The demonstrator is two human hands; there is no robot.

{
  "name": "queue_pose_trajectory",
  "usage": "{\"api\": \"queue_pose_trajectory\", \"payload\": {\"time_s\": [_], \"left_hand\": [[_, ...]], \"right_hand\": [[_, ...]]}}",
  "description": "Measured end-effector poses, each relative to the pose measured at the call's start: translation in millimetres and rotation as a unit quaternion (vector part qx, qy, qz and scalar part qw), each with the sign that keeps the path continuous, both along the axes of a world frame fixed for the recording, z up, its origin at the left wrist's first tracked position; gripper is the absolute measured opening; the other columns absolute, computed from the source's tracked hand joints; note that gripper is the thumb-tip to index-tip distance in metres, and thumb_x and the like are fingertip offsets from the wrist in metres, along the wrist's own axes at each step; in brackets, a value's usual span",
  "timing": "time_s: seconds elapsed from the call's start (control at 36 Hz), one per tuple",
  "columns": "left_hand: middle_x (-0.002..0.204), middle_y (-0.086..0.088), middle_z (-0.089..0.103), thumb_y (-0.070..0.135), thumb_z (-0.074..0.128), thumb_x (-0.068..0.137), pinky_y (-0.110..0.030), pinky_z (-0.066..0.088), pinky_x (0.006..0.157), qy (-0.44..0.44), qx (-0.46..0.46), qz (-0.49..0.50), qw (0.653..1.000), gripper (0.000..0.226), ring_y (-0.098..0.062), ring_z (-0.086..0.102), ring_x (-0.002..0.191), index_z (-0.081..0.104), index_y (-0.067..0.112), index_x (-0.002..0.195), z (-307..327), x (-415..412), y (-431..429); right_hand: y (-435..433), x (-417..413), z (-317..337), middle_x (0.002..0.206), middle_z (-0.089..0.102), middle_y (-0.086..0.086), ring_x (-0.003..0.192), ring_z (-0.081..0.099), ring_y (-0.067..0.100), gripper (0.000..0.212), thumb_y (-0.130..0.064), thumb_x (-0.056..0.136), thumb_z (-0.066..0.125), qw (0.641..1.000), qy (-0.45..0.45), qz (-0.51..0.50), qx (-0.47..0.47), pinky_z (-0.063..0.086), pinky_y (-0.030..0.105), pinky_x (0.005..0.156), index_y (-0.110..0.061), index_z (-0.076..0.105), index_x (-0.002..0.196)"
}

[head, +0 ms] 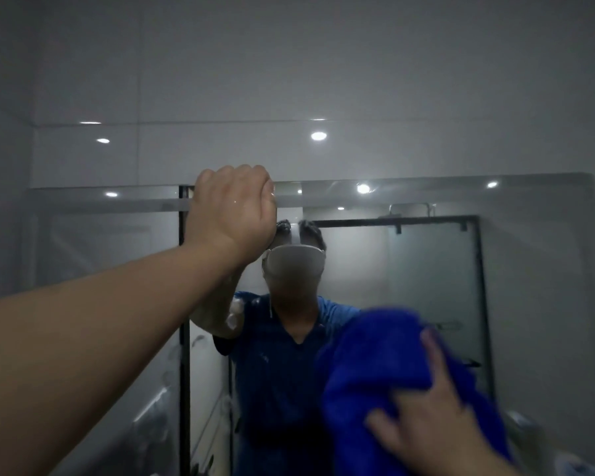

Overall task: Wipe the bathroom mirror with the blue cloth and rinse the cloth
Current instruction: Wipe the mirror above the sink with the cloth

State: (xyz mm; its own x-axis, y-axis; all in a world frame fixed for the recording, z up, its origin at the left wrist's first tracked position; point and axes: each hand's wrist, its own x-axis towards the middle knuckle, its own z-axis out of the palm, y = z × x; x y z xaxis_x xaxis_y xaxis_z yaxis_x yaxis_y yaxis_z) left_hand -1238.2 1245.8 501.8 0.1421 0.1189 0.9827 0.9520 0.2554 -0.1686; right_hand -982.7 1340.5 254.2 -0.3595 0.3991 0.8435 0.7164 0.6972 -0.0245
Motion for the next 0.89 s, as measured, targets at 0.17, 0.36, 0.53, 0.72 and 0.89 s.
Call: {"api": "queue_pose_trajectory", "payload": {"time_s": [0.17, 0.36, 0.53, 0.72, 0.89], "left_hand": [[0.082, 0.005, 0.051, 0.03, 0.037, 0.106, -0.041, 0.032, 0.08, -0.003, 0.004, 0.006, 1.0, 0.024, -0.023, 0.046, 0.075, 0.054, 0.022, 0.09, 0.4, -1.1, 2.7], [0.081, 0.004, 0.051, 0.031, 0.035, 0.108, -0.042, 0.037, 0.08, -0.002, 0.003, 0.002, 1.0, 0.028, -0.024, 0.048, 0.075, 0.055, 0.022, 0.091, -0.9, -1.1, 1.3], [0.083, 0.004, 0.047, 0.03, 0.038, 0.106, -0.042, 0.029, 0.078, 0.005, 0.005, 0.008, 1.0, 0.026, -0.024, 0.042, 0.076, 0.059, 0.019, 0.094, 1.0, -2.8, 0.8], [0.082, 0.003, 0.051, 0.031, 0.035, 0.108, -0.045, 0.039, 0.082, -0.008, -0.013, 0.01, 1.0, 0.03, -0.026, 0.048, 0.077, 0.059, 0.02, 0.094, 0.5, 2.5, -4.7], [0.082, 0.001, 0.054, 0.03, 0.036, 0.107, -0.045, 0.038, 0.081, -0.004, -0.004, 0.011, 1.0, 0.029, -0.026, 0.049, 0.076, 0.058, 0.019, 0.091, 0.2, -0.4, -0.9]], "right_hand": [[26.9, 9.8, 196.3, 0.124, 0.068, 0.03, 0.126, 0.058, 0.049, 0.061, -0.047, 0.094, 0.034, 0.942, 0.326, -0.061, 0.051, 0.033, 0.062, 0.121, -0.006, 0.066, 0.127], [-12.3, -64.1, 204.6, 0.146, 0.059, 0.013, 0.145, 0.045, 0.038, 0.061, -0.049, 0.095, 0.04, 0.956, 0.27, -0.074, 0.093, 0.024, 0.059, 0.128, -0.016, 0.06, 0.143], [-34.1, -93.3, 33.7, 0.166, 0.034, 0.003, 0.163, 0.015, 0.03, 0.072, -0.067, 0.081, 0.061, 0.994, 0.036, 0.035, 0.092, 0.018, 0.061, 0.131, -0.039, 0.048, 0.146], [-19.6, -36.1, -27.7, 0.165, 0.037, -0.015, 0.16, 0.027, 0.019, 0.085, -0.082, 0.066, 0.064, 0.983, -0.126, 0.019, 0.13, 0.007, 0.034, 0.13, -0.043, 0.049, 0.14], [15.4, 1.7, 97.7, 0.168, 0.031, 0.01, 0.161, 0.018, 0.036, 0.085, -0.068, 0.079, 0.053, 0.999, 0.053, 0.001, 0.006, 0.029, 0.059, 0.128, -0.039, 0.033, 0.155]]}}
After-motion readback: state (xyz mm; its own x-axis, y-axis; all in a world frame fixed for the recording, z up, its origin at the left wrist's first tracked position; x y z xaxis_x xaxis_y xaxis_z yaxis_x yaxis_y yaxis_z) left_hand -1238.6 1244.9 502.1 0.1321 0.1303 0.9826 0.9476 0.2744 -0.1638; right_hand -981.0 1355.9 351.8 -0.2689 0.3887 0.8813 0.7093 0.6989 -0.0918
